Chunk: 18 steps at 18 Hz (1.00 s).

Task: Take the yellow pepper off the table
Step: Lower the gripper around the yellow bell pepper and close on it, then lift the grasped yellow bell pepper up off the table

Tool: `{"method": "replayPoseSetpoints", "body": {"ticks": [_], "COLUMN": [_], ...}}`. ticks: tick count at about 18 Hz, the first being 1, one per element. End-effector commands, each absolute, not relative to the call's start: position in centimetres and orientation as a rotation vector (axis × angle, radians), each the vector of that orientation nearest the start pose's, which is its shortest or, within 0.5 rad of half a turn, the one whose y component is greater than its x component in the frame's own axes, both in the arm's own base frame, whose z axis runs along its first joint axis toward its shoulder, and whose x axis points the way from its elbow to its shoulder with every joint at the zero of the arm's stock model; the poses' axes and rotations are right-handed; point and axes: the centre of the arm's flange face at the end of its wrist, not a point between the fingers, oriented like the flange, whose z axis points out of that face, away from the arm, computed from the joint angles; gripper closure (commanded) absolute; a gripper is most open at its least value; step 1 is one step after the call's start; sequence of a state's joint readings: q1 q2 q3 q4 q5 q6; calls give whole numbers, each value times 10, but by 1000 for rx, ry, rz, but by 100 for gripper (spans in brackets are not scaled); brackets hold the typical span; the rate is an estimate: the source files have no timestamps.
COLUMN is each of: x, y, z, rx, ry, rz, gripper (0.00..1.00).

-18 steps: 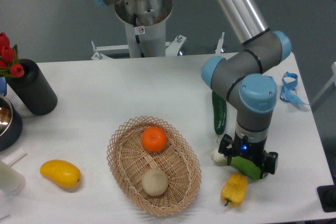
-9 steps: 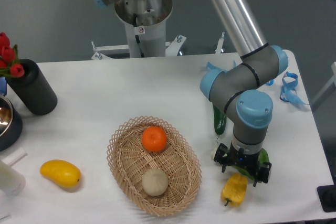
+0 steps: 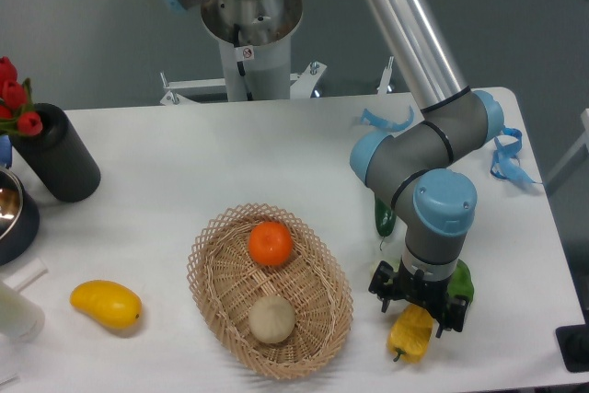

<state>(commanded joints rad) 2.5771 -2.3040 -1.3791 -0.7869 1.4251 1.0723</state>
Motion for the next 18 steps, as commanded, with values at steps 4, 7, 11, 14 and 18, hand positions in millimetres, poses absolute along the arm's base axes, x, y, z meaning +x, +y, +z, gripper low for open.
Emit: {"method": "replayPoseSetpoints", "body": {"ticks": [4,7,11,14,18], "x": [-546,-546,-545,-547,-547], "y": [523,524,524,524,518], "z": [201,202,206,212,264], "rx": [-2887,-2887,-2884,-2878,-2838], "ry": [125,125,127,128,140], "rz": [190,194,200,214,302], "gripper": [0,25,51,57,57]}}
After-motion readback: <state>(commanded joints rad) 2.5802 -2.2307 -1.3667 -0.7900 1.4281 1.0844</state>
